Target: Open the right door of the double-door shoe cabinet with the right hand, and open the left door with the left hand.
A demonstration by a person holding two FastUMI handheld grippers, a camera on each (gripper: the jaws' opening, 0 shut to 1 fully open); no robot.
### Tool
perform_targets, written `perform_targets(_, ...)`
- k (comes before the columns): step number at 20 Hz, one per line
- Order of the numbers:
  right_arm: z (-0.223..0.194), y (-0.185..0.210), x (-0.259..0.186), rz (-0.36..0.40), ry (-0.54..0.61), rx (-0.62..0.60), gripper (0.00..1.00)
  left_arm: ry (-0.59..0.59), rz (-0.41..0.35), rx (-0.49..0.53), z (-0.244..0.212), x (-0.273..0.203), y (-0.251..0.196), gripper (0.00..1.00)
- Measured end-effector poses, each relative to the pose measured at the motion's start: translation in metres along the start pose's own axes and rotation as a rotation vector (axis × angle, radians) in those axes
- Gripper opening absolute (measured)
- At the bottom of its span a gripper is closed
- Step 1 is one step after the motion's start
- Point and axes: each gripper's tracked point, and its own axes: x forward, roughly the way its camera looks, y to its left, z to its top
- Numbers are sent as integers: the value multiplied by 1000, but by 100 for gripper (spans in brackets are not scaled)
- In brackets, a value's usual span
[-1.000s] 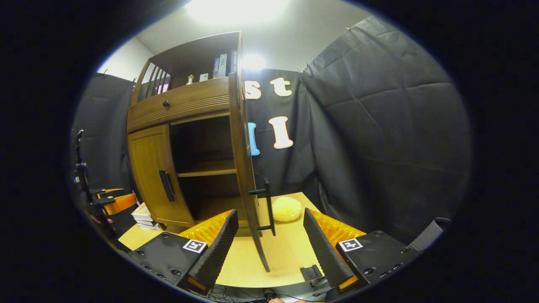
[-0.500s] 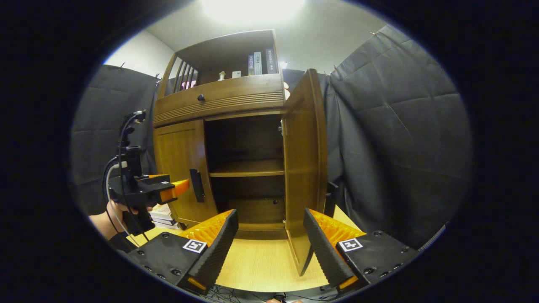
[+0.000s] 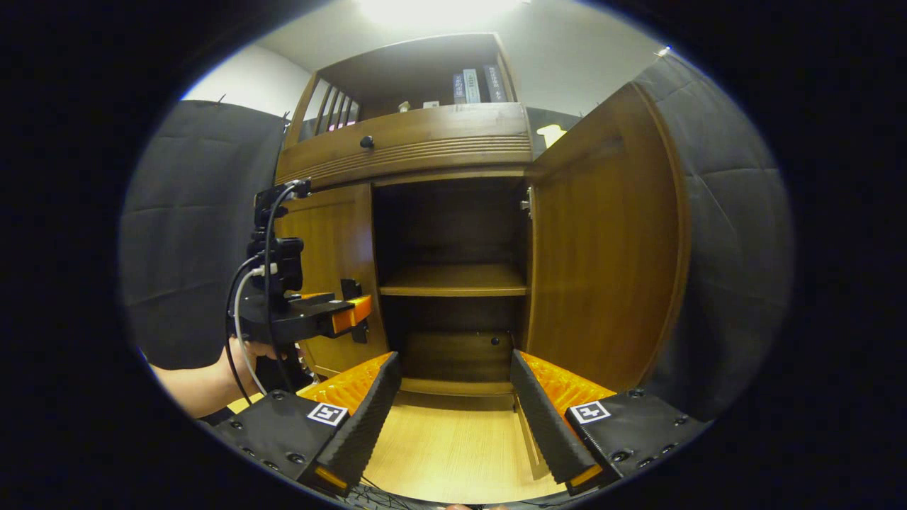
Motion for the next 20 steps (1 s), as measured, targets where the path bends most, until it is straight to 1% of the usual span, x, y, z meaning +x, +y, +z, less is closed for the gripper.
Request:
perform_targets(1,0,2,5,12,4,1,93,-9,14,1,2,7,0,78)
perform_targets(2,-1,3,9,23,9,-3,98,-22,52,5,4,11,8,70)
perform_targets(3,-4,3,13,29,15,-8,98,-23,53,-2,5,17,9,63)
perform_targets(4,-4,4,17,33,19,-13,93,-21,48,-18,3,22,9,60)
perform_targets(6,-2,4,25,36,19,-15,93,-24,29,-69,4,28,5,61)
perform_targets(7,-3,2,28,34,20,-16,93,-25,43,-86,2,33,9,52)
perform_targets(8,-3,1,32,33,23,-15,93,-25,32,-104,1,31,8,43)
perform_targets(9,-4,0,35,30,26,-12,93,-39,24,-107,-2,34,7,43)
perform_targets(10,-5,-2,37,28,31,-7,93,-37,26,-91,0,29,8,39)
perform_targets(11,-7,-2,40,27,37,-3,98,-25,29,-61,-2,31,8,35)
perform_targets(12,-9,-2,41,27,45,2,98,-33,35,-42,-3,32,8,31)
perform_targets(13,-11,-2,42,28,53,8,98,-37,40,-44,-1,32,10,27)
perform_targets(14,-13,-1,43,29,57,13,93,-34,39,-56,-1,31,8,23)
perform_targets(15,-13,-1,43,28,58,15,93,-27,38,-57,-3,34,7,23)
perform_targets(16,-12,0,43,27,56,15,98,-24,43,-74,-4,30,6,21)
perform_targets(17,-11,1,43,26,54,14,93,-20,41,-60,-4,34,6,19)
perform_targets(20,-10,1,41,18,47,16,92,-18,25,-68,-5,30,6,13)
